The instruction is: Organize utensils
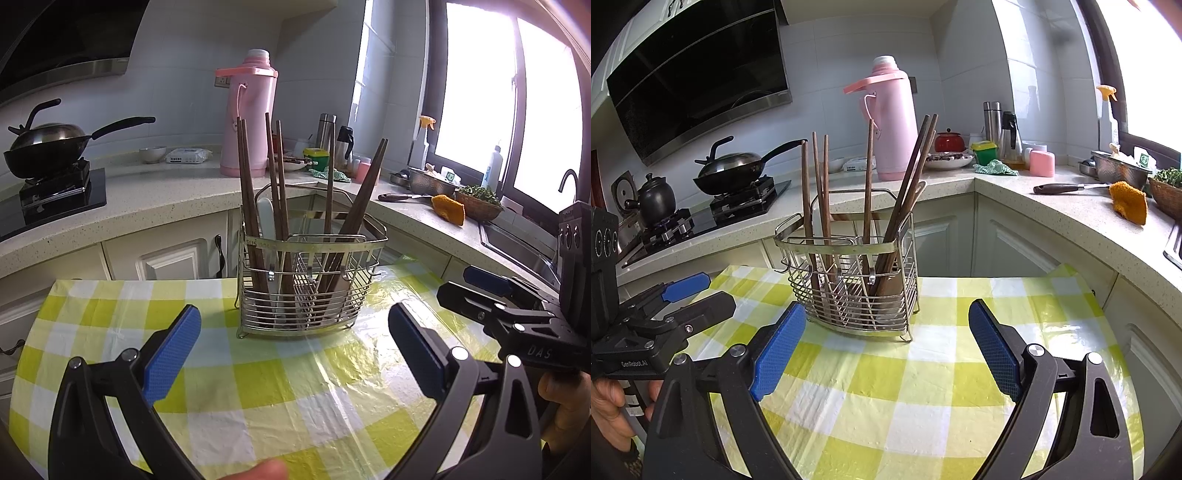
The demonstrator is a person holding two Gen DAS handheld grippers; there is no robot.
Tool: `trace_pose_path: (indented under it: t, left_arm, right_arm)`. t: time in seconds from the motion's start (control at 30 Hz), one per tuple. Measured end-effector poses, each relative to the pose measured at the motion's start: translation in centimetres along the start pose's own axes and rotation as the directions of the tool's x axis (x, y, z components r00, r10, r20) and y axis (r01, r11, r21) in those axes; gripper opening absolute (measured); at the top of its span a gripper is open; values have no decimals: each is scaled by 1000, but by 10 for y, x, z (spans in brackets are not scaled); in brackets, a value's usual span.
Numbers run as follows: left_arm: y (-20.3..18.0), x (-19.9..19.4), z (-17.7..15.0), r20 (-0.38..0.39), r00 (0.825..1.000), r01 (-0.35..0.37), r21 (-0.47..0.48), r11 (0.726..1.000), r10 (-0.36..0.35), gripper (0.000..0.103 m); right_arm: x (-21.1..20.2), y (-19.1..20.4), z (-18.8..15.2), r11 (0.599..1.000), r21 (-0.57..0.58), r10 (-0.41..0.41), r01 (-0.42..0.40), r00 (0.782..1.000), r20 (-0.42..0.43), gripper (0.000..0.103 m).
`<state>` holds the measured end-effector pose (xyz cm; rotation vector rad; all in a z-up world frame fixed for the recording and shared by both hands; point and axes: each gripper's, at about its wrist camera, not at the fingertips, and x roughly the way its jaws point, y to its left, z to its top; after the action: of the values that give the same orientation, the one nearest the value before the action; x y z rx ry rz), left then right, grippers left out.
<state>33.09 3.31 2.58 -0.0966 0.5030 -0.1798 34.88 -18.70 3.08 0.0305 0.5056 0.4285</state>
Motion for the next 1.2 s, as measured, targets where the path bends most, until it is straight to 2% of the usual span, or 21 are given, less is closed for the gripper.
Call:
trace_pose_path:
  t: [1.2]
  left_arm:
    - [1,-1,0,-1,1000,8,1,1000,-8,98]
  right_arm:
    - [0,4,-2,1000,-3,3,-3,1000,-1,84]
